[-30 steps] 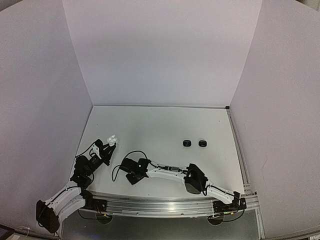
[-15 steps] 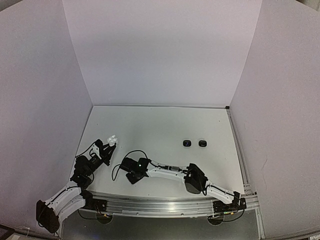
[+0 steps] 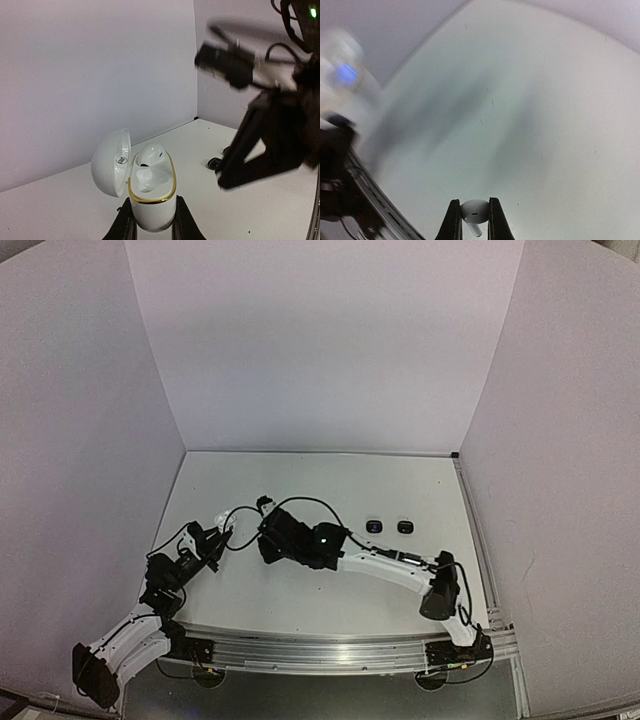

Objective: Insert the wireless bluetooth earbuds into the charging case
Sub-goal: Pick up the left earbud from the center of the board, then insert the left earbud into the left side groove of the charging case.

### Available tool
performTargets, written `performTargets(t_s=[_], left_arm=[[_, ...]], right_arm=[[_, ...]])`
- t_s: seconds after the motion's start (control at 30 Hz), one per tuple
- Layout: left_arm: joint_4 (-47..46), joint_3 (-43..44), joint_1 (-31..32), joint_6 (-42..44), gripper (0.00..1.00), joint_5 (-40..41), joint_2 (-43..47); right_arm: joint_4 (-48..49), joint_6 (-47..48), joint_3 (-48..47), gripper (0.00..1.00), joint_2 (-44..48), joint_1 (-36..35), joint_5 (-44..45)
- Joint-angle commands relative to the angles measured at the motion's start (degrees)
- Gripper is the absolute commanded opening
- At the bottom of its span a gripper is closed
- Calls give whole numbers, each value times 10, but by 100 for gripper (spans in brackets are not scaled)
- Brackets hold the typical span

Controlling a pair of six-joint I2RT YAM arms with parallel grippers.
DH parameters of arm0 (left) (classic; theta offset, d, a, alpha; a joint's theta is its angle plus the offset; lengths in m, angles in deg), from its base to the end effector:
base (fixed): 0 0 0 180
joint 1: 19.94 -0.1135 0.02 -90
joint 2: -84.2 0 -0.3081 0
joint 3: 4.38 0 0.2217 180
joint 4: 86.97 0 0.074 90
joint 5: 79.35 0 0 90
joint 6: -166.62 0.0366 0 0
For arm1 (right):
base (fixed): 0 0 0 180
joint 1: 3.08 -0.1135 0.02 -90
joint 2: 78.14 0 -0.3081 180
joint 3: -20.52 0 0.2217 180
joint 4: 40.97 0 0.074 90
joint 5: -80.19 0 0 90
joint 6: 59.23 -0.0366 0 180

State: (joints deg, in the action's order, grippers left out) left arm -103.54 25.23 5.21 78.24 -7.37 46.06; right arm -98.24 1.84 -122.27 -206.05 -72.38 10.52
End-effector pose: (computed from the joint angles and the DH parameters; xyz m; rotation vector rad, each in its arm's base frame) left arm 0.0899 -0.0547 0.2861 0.5881 1.3380 -0.5607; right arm 0.1899 0.4666 0.3405 -0.6221 2.2189 0.4966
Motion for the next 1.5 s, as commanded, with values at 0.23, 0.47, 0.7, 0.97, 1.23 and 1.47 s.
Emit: performTargets(t_s=[0.23, 0.47, 0.7, 0.97, 1.23, 1.47], left_arm=[[-206, 14, 2, 42, 0, -24, -50], [-218, 33, 2, 34, 0, -7, -69], [-211, 36, 2, -6, 0, -4, -67], [-202, 40, 2, -18, 0, 6, -63], [-198, 41, 2, -28, 0, 11, -63], [-181, 42, 2, -27, 0, 7, -62]], right_arm=[[475, 157, 16, 0, 55, -27, -6], [519, 176, -38, 0, 0, -28, -56], [543, 191, -5, 0, 2, -28, -54], [547, 209, 27, 0, 9, -28, -44], [549, 222, 46, 0, 12, -28, -31], [559, 222, 21, 0, 6, -27, -44]])
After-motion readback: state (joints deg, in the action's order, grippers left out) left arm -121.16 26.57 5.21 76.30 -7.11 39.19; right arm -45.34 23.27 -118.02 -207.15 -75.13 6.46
